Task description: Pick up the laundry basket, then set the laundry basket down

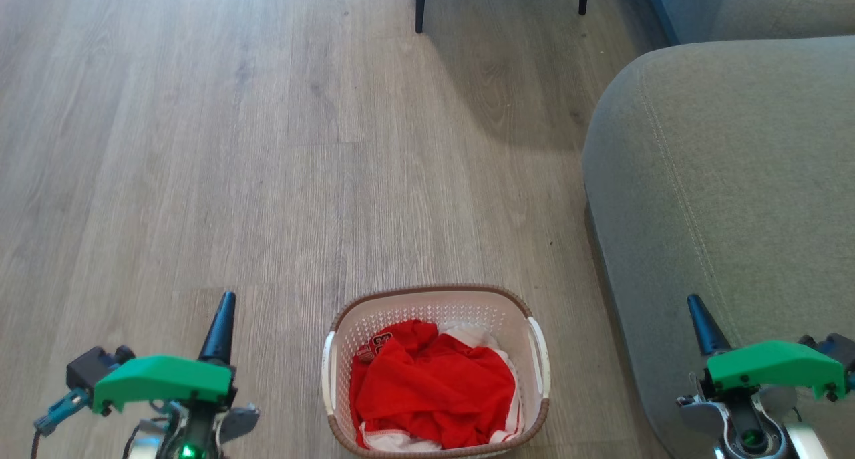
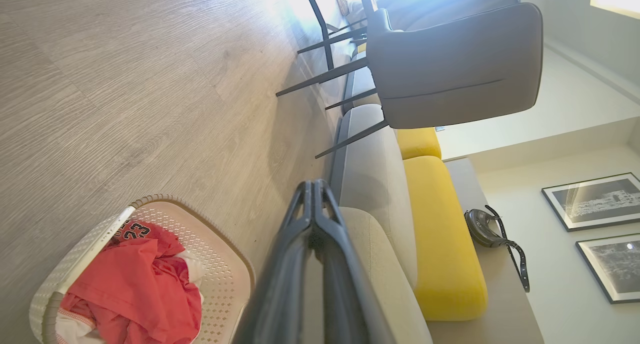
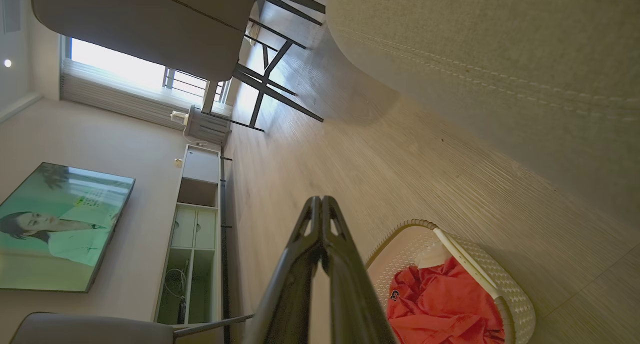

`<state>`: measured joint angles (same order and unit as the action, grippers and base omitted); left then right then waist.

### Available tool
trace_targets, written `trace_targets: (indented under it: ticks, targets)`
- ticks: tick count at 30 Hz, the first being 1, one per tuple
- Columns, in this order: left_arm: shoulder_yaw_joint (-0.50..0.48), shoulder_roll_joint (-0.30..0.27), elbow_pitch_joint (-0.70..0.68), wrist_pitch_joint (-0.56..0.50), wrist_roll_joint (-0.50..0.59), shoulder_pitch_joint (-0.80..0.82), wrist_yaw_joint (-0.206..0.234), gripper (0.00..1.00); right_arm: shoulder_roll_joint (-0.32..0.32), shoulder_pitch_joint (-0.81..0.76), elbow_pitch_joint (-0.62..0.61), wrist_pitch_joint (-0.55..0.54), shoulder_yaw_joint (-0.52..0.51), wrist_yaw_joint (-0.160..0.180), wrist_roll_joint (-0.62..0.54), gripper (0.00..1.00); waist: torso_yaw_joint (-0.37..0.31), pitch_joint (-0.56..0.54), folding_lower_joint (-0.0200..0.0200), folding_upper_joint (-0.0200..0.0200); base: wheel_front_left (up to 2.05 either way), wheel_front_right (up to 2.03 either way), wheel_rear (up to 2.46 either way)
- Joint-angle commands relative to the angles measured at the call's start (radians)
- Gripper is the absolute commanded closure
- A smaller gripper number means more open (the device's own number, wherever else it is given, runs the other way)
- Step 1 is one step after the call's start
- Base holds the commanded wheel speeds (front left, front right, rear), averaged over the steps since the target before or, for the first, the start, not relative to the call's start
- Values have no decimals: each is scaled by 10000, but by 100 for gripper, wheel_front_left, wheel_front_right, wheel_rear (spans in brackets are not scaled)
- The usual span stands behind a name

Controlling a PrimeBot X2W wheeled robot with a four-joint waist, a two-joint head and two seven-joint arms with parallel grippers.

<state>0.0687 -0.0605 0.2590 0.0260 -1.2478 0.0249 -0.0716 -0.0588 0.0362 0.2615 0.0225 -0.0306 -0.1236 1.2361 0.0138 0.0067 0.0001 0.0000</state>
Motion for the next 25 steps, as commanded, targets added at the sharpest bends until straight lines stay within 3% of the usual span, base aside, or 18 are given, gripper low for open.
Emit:
trace_targets:
  ticks: [1,25]
  targets:
    - [-375,-156,-279,-82,-223,604,-93,100,-150,546,-298,-85,78,-51,251,100,-3,-1,0,0,0,0,0]
    - [-1131,-142,-193,-787,-2688,738,-428,100,-129,644,-221,-790,-345,-65,2749,100,-94,-24,-1,0,0,0,0]
